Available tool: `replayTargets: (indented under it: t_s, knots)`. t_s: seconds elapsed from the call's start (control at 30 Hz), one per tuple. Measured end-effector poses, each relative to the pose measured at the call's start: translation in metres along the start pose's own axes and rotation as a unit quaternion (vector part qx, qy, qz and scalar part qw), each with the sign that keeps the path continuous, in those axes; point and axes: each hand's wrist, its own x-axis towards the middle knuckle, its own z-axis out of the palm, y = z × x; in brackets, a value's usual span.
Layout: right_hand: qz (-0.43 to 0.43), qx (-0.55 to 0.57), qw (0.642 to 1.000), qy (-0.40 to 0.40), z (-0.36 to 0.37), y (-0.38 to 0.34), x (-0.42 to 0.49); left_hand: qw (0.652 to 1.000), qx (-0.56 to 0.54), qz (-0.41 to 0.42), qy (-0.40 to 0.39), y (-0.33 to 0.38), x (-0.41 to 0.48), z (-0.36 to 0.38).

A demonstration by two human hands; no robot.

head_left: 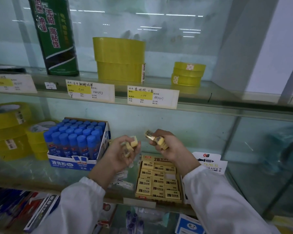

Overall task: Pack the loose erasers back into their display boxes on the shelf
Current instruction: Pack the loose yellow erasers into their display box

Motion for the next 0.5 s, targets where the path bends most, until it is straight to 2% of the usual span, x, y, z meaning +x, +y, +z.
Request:
replayTargets:
  t_s: [0.07, 0.13, 0.2, 0.27, 0.37, 0.5]
  knots:
    - [-0.083, -0.131, 0.987, 0.031, 0.008, 0.002, -0.001, 1.000, -0.001, -0.019, -0.013, -0.009, -0.002, 0.008]
    - [-0.152, -0.239, 0.958, 0.048, 0.015, 0.005, -0.002, 0.999, -0.010, -0.037, -0.021, -0.016, -0.002, 0.013]
    - [-0.219, -0.345, 0.911, 0.054, 0.020, 0.006, 0.001, 0.997, -0.045, -0.063, -0.029, -0.020, -0.001, 0.015]
    - [-0.267, -0.461, 0.845, 0.036, 0.023, 0.006, 0.001, 0.992, -0.083, -0.086, -0.045, -0.023, -0.001, 0.016]
    - [-0.256, -0.566, 0.782, -0.052, 0.026, 0.004, -0.002, 0.991, -0.087, -0.084, -0.064, -0.025, 0.001, 0.017]
    - [-0.230, -0.603, 0.750, -0.146, 0.027, 0.000, -0.008, 0.993, -0.076, -0.083, -0.042, -0.025, 0.007, 0.014]
